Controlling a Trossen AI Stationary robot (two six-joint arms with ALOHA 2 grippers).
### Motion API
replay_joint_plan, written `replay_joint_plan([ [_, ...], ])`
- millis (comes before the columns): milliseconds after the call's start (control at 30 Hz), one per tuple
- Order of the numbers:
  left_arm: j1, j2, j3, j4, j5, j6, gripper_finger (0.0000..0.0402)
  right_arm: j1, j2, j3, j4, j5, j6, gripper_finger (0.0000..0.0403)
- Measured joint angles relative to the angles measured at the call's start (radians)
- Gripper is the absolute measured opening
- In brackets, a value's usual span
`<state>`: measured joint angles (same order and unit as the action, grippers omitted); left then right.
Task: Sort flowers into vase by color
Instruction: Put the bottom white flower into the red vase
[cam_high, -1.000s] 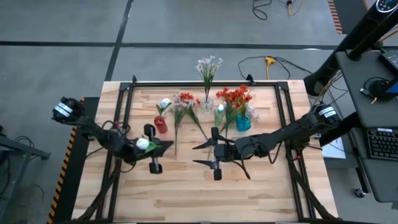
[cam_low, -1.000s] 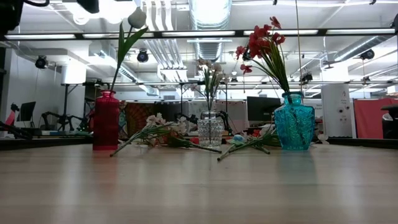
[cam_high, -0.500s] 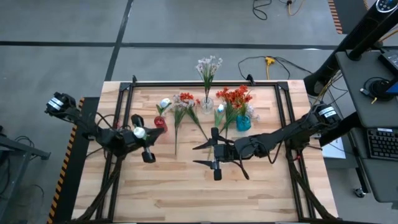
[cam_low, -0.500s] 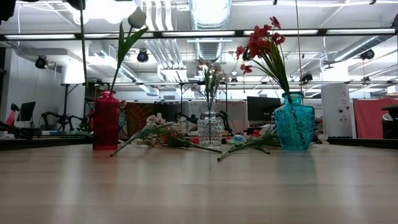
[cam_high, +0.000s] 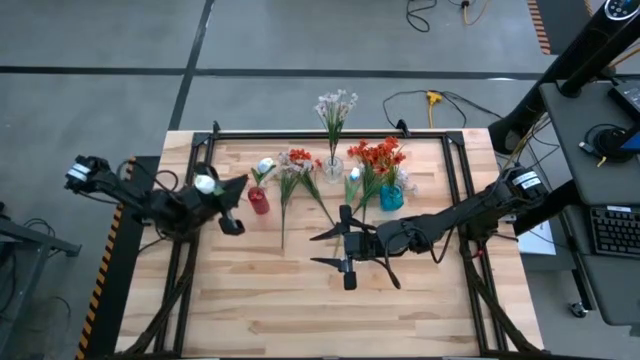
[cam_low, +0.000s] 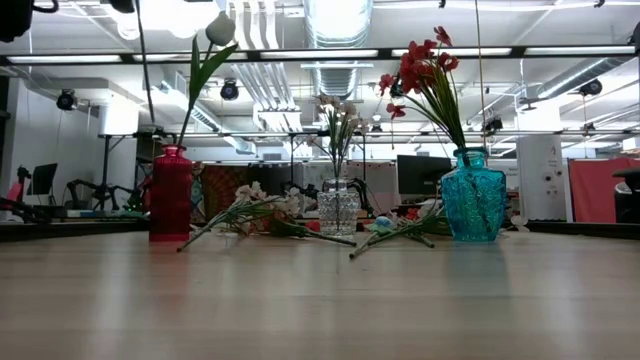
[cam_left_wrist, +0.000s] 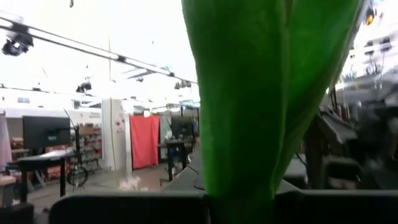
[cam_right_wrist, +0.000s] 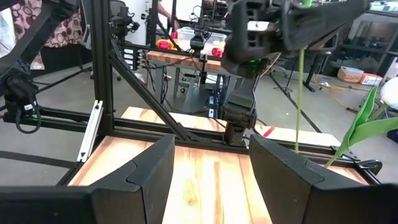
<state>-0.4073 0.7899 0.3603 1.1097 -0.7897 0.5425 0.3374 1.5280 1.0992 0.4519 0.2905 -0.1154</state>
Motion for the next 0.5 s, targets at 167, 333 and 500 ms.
replay_joint_plan([
  [167, 0.071, -0.045, -0.004, -0.009, 0.024, -0.003, 0.0000, 0.000, 0.000, 0.000, -0.008, 0.000, 0.003, 0.0201],
  [333, 0.132, -0.058, -0.008, -0.011, 0.060, -0.029, 0.0000, 0.000, 0.000, -0.001, -0.010, 0.000, 0.003, 0.0201],
  [500, 0.186, -0.051, -0.018, -0.013, 0.084, -0.108, 0.0000, 0.000, 0.000, -0.001, -0.011, 0.001, 0.003, 0.0201],
])
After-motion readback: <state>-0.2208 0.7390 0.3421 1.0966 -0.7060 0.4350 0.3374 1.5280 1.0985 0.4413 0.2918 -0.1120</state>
